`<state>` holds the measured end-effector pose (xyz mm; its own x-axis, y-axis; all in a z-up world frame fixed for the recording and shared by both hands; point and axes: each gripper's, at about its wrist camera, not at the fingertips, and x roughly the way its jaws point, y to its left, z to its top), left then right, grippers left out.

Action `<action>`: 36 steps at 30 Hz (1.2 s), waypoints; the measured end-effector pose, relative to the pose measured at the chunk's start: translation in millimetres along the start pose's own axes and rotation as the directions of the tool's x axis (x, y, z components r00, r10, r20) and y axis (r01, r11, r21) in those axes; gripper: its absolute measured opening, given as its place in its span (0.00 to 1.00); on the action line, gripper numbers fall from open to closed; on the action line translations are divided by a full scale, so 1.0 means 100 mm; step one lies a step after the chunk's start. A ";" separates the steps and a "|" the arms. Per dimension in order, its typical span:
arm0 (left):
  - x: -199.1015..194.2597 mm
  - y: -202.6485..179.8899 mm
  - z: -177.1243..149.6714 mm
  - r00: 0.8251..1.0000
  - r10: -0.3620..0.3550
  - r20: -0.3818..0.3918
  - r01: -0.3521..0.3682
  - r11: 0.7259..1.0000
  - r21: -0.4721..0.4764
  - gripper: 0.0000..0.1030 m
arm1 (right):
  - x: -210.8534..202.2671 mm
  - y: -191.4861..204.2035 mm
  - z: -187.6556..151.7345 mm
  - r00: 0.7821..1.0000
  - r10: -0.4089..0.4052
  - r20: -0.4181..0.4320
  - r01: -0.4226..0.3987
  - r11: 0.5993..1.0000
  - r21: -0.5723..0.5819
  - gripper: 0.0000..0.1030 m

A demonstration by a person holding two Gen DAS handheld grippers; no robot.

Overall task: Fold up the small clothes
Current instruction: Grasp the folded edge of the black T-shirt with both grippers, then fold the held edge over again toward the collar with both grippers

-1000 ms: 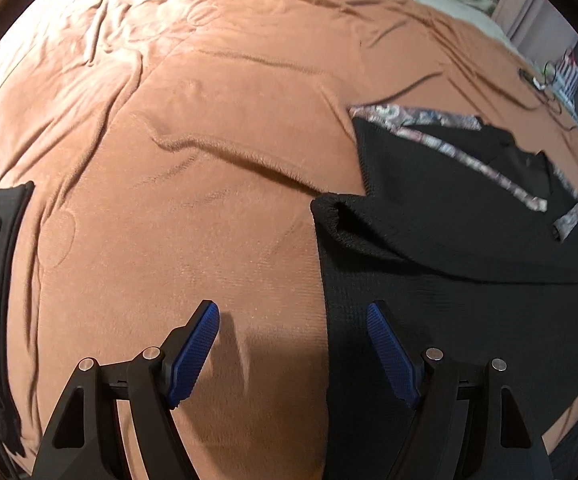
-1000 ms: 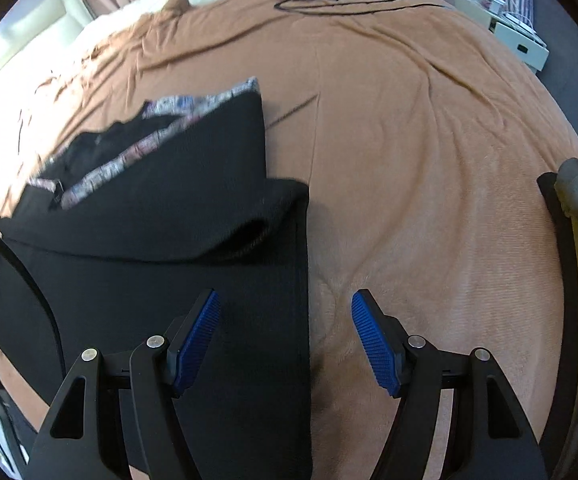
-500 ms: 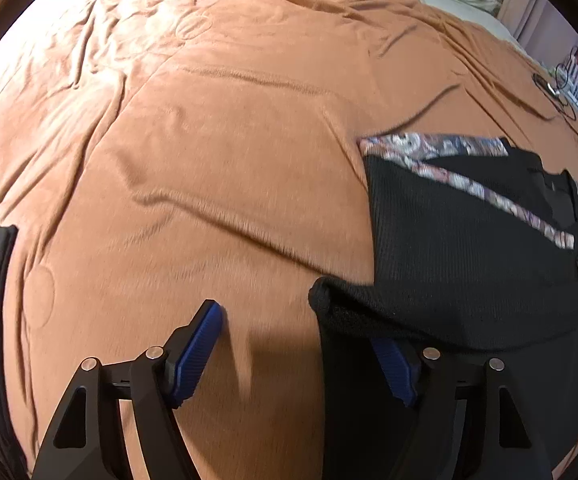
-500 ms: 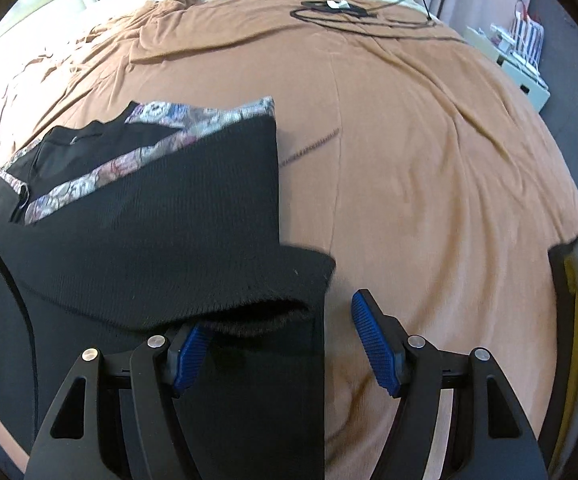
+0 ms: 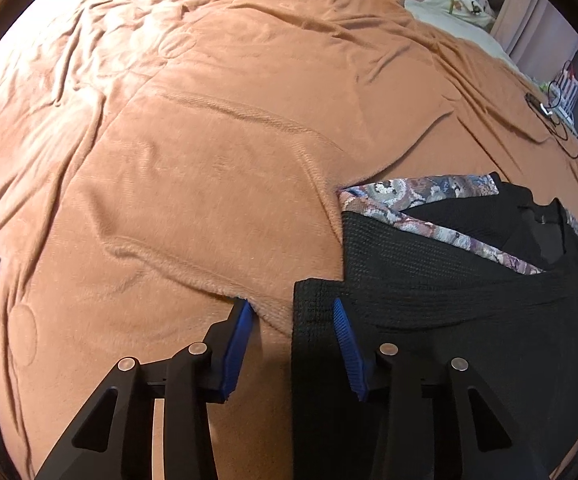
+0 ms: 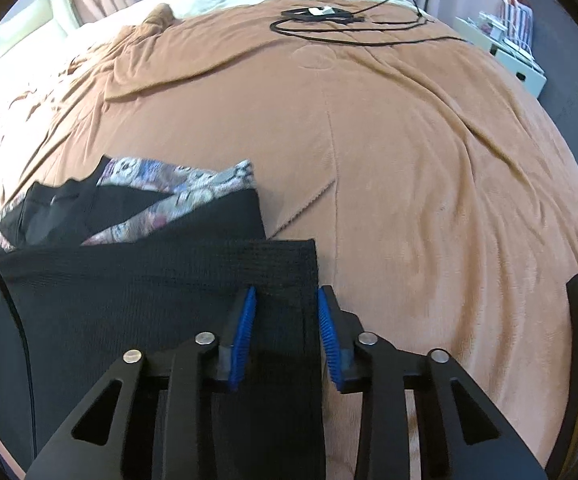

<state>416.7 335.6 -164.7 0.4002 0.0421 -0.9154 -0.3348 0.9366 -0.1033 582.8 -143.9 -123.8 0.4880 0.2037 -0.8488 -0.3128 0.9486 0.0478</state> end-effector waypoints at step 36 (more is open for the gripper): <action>-0.82 -0.07 0.14 0.981 -0.051 0.186 0.052 0.999 -0.002 0.05 | -0.77 -0.05 -0.04 0.986 0.029 0.166 -0.034 0.999 0.026 0.02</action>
<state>398.6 330.4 -83.4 0.5681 0.0580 -0.8209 -0.3149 0.9369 -0.1517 543.3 -165.2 -60.7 0.6070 0.2685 -0.7479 -0.3077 0.9472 0.0903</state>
